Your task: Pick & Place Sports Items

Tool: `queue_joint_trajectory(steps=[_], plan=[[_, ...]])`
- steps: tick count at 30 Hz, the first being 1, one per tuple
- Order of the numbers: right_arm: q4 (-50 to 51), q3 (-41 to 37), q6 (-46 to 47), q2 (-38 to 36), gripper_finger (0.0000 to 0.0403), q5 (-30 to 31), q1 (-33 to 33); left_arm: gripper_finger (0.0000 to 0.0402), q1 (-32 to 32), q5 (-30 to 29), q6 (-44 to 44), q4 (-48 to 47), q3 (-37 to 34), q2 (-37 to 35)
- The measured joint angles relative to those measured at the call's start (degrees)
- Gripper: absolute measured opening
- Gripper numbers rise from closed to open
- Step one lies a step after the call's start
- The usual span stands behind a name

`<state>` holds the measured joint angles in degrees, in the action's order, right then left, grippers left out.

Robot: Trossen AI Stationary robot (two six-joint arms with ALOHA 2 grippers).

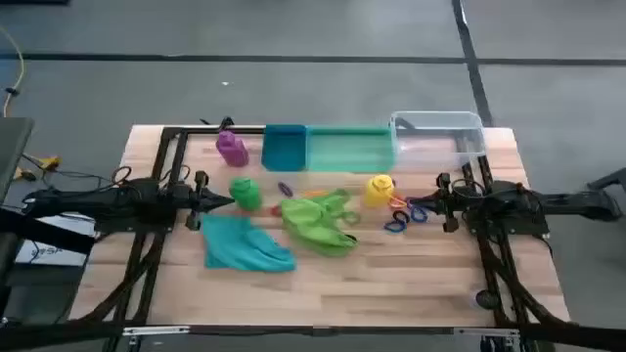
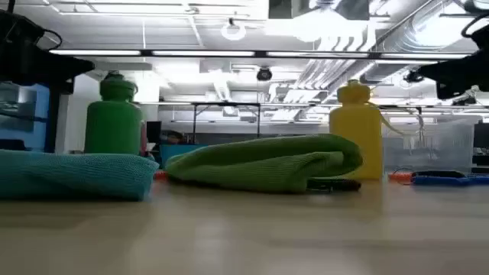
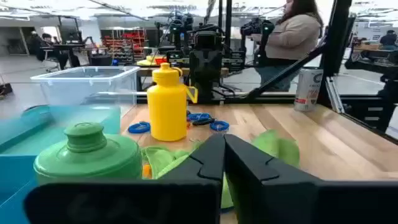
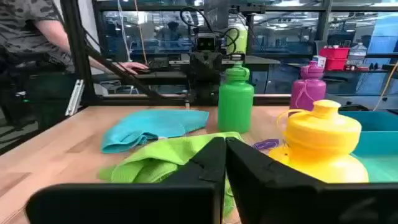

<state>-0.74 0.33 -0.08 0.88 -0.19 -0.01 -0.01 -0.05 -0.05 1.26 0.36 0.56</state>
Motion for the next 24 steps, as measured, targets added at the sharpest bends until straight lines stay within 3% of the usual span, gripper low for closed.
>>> queue_joint_trajectory(steps=[24], plan=[[0.27, 0.03, 0.0, 0.16, 0.0, -0.04, 0.0, 0.0, 0.0, 0.0, 0.04, 0.51, 0.04, 0.01]])
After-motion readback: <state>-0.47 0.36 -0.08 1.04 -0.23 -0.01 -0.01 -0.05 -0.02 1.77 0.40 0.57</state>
